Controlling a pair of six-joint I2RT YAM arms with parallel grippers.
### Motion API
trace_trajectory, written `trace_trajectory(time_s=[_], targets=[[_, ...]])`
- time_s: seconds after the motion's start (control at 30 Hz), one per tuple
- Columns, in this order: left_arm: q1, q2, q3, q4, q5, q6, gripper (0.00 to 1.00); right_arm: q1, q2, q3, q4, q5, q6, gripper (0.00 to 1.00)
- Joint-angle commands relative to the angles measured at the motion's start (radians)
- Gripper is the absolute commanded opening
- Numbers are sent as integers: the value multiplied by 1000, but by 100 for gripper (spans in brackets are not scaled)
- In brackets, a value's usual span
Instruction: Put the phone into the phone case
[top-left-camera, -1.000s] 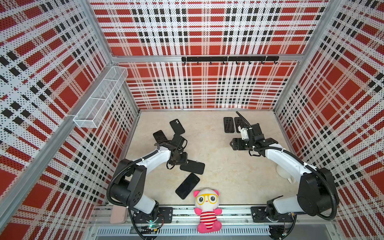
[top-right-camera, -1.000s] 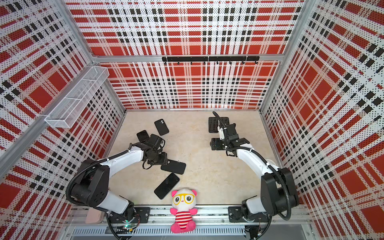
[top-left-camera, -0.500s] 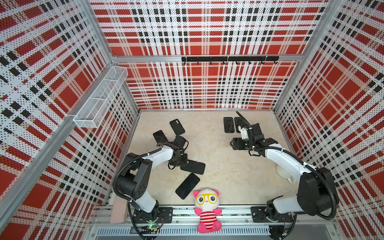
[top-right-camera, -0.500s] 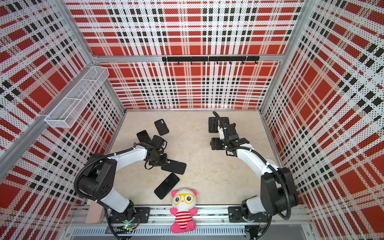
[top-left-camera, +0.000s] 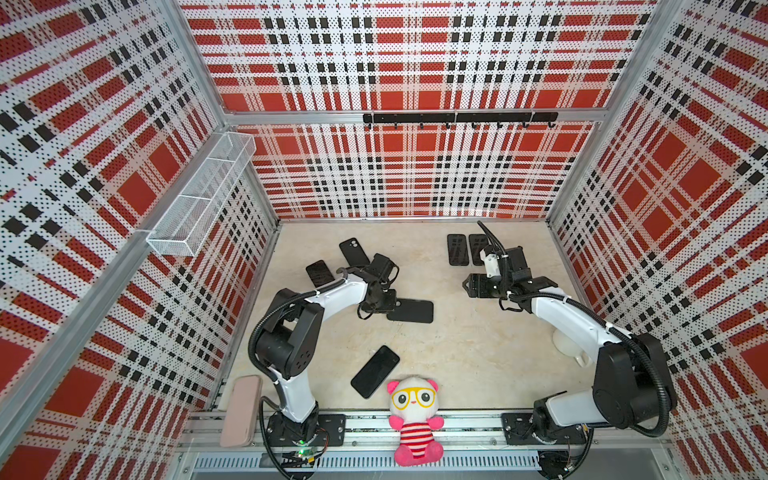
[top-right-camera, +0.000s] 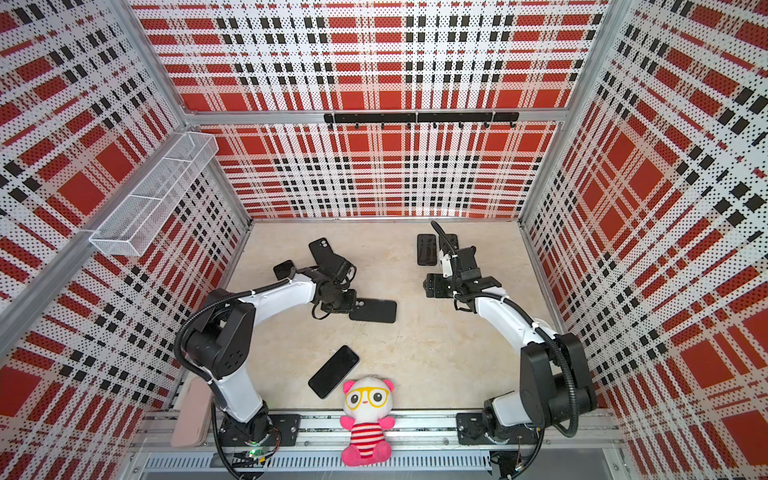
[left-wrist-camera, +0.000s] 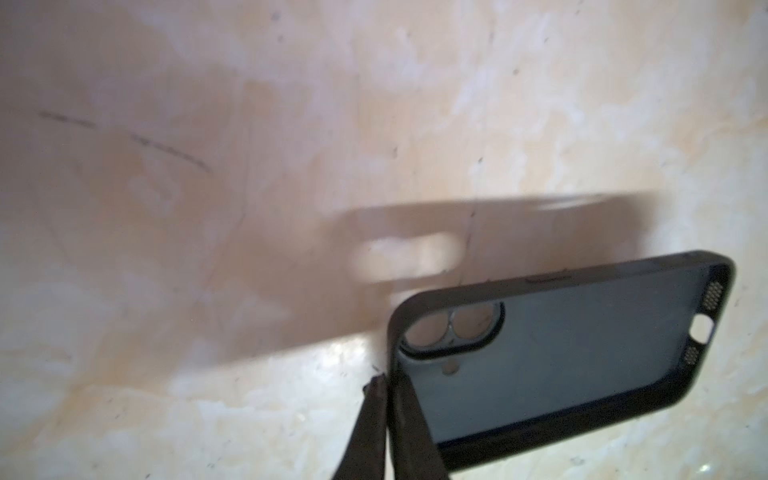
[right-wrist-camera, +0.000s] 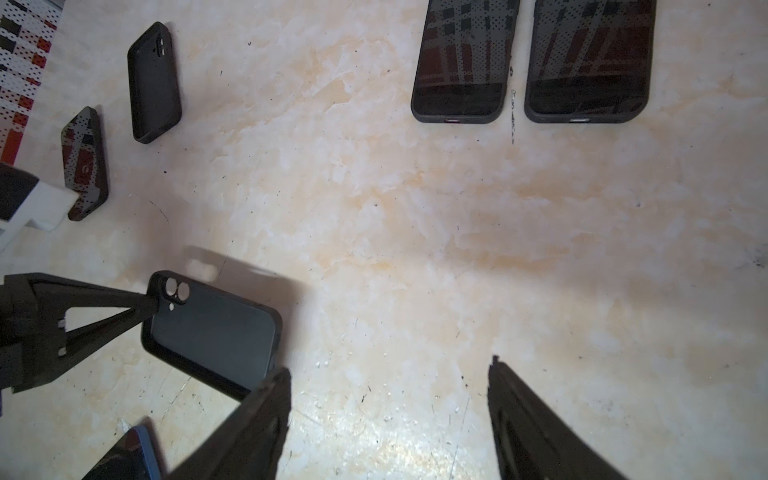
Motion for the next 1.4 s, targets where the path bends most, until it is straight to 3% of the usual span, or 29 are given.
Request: trace_trajectory(time_s=[0.0,0.17,0.33,0.4,0.57,0.67,0.7,0.97,1.13,1.37], targets=[[-18,82,86,20,15,-35,9,-15,13,-16,33,-25,-12,77],[-29,191,189,63,-27,-99,10,-21,17,-32,37,-33,-27,77],[-33,202,207,93,-79,-147,13,-24,19,-44,39,-39,-46,77],[-35,194,208,92,-90,-148,25,-24,23,-42,39,-42,-56,78],[-29,140,195,85,-126,-143,74,-24,28,-41,42,-56,-63,78],[-5,86,174,76,-170,-133,96,-25,26,-45,46,-59,-64,78],[7,71,165,68,-180,-127,98,-24,27,-47,47,-59,-65,78],[236,1,167,15,-220,-31,98,-24,41,-69,68,-77,-78,79],[426,60,212,8,-226,-74,100,-24,51,-89,104,-106,-75,78],[535,181,309,-33,-200,-103,95,-24,64,-88,98,-119,-95,78]])
